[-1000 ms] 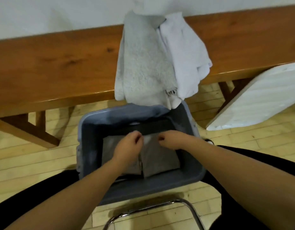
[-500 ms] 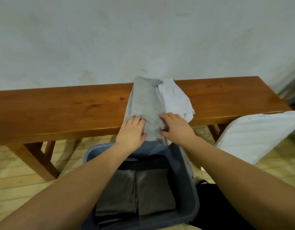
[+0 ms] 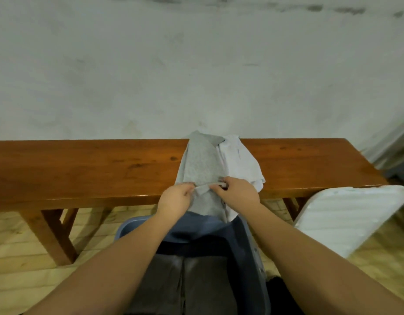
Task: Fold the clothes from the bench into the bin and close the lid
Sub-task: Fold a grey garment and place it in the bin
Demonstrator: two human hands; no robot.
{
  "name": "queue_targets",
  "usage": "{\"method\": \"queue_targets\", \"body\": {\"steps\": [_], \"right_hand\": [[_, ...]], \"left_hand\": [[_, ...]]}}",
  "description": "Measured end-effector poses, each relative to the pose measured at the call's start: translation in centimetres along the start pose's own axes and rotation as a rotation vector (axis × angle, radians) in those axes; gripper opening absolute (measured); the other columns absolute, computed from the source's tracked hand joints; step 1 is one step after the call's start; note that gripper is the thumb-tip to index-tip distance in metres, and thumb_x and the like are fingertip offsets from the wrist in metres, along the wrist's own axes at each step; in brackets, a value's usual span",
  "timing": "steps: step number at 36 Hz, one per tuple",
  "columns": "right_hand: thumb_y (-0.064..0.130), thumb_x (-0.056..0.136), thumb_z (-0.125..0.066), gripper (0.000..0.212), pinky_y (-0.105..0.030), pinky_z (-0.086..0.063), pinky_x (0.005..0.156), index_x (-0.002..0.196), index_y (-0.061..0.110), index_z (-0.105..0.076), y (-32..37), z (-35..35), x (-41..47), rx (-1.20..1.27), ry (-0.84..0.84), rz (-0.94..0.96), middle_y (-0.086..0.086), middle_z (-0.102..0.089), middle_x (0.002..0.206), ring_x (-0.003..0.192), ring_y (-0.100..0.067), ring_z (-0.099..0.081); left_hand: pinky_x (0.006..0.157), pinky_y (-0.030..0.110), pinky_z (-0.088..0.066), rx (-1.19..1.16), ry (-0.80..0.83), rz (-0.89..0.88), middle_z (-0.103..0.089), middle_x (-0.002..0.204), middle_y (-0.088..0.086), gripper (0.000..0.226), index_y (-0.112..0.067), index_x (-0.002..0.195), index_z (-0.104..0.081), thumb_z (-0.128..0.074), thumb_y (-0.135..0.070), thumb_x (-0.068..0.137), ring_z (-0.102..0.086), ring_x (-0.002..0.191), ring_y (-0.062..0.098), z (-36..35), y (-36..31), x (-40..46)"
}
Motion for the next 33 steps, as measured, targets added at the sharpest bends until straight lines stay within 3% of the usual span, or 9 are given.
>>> {"method": "queue_targets", "body": {"steps": [2,6,12,16,21,24,27,29,33], "right_hand": [[0.060,0.097,-0.042,0.049,-0.033,-0.045,0.085,0.131,0.029,-0.059,0.7,0.0,0.3,-0.069,0.053,-0.022,0.000,-0.067,0.118,0.106,-0.022,-0.062],[0.029,0.100,-0.044,0.029,-0.028,-0.040,0.076,0.119,0.022,-0.065,1.8,0.9,0.9,-0.141,0.107,-0.070,-0.003,-0.064,0.104,0.091,-0.021,-0.057],[0.005,0.095,-0.044,0.034,-0.031,-0.046,0.080,0.121,0.014,-0.063,4.9,5.7,1.5,-0.077,-0.012,-0.037,-0.011,-0.066,0.117,0.105,-0.030,-0.062],[0.008,0.092,-0.045,0.021,-0.027,-0.036,0.060,0.100,0.011,-0.065,7.3,10.2,1.9,0.184,-0.196,-0.012,-0.009,-0.068,0.099,0.079,-0.023,-0.056],[0.013,0.096,-0.042,0.025,-0.026,-0.037,0.077,0.110,0.010,-0.062,11.3,15.8,2.1,0.527,-0.315,0.042,-0.003,-0.059,0.102,0.093,-0.022,-0.053],[0.015,0.098,-0.040,0.023,-0.030,-0.043,0.082,0.109,0.016,-0.060,13.8,19.1,1.6,0.743,-0.376,0.073,-0.002,-0.060,0.109,0.100,-0.022,-0.056],[0.019,0.098,-0.039,0.024,-0.041,-0.051,0.091,0.108,0.020,-0.061,16.0,21.6,0.9,0.877,-0.369,0.107,0.001,-0.061,0.104,0.104,-0.026,-0.059],[0.024,0.099,-0.041,0.023,-0.040,-0.051,0.088,0.107,0.020,-0.062,17.3,23.0,0.1,0.880,-0.357,0.150,0.003,-0.061,0.099,0.100,-0.024,-0.060],[0.044,0.099,-0.050,0.031,-0.034,-0.048,0.083,0.109,0.017,-0.060,18.9,24.5,-1.7,0.690,-0.349,0.284,-0.002,-0.065,0.108,0.093,-0.017,-0.059]], "left_hand": [[0.085,0.030,-0.046,-0.109,0.007,0.053,-0.069,0.113,0.002,0.028,-0.020,0.121,-0.068,-0.046,-0.021,0.102,-0.062,0.105,0.023,0.8,-0.2,0.0],[0.084,0.032,-0.045,-0.183,-0.046,0.063,-0.066,0.106,0.001,0.024,-0.016,0.108,-0.068,-0.044,-0.020,0.103,-0.060,0.100,0.021,3.2,-1.9,-0.4],[0.071,0.023,-0.044,-0.454,-0.280,0.111,-0.066,0.096,0.000,0.026,-0.016,0.096,-0.066,-0.041,-0.018,0.105,-0.058,0.087,0.014,10.5,-4.6,-0.1],[0.087,0.043,-0.050,-0.615,-0.335,0.212,-0.068,0.099,0.011,0.029,-0.006,0.099,-0.066,-0.041,-0.020,0.103,-0.062,0.093,0.031,15.1,-5.6,1.1],[0.086,0.045,-0.055,-0.882,-0.324,0.207,-0.068,0.097,0.020,0.021,-0.008,0.087,-0.065,-0.045,-0.011,0.091,-0.065,0.092,0.036,20.4,-7.1,2.3],[0.074,0.034,-0.047,-0.675,-0.370,0.076,-0.065,0.098,0.014,0.019,-0.009,0.095,-0.062,-0.048,-0.022,0.097,-0.061,0.092,0.029,24.2,-9.4,1.3],[0.064,0.034,-0.041,-0.217,-0.326,-0.087,-0.059,0.086,0.001,0.042,-0.013,0.100,-0.053,-0.059,-0.054,0.091,-0.057,0.079,0.019,27.2,-11.3,-0.1],[0.064,0.035,-0.039,0.088,-0.308,-0.146,-0.059,0.086,-0.001,0.043,-0.018,0.098,-0.048,-0.064,-0.056,0.087,-0.055,0.077,0.019,28.3,-11.9,-0.9],[0.062,0.034,-0.036,0.074,-0.385,-0.183,-0.060,0.080,0.003,0.031,-0.017,0.080,-0.053,-0.057,-0.044,0.094,-0.055,0.076,0.021,31.0,-12.0,-2.6]]}}
Point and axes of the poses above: each hand's wrist, its own x-axis towards the middle knuckle, its own z-axis out of the back of the hand, y = z × x, the point moved 5 cm from there along x, towards the middle knuckle
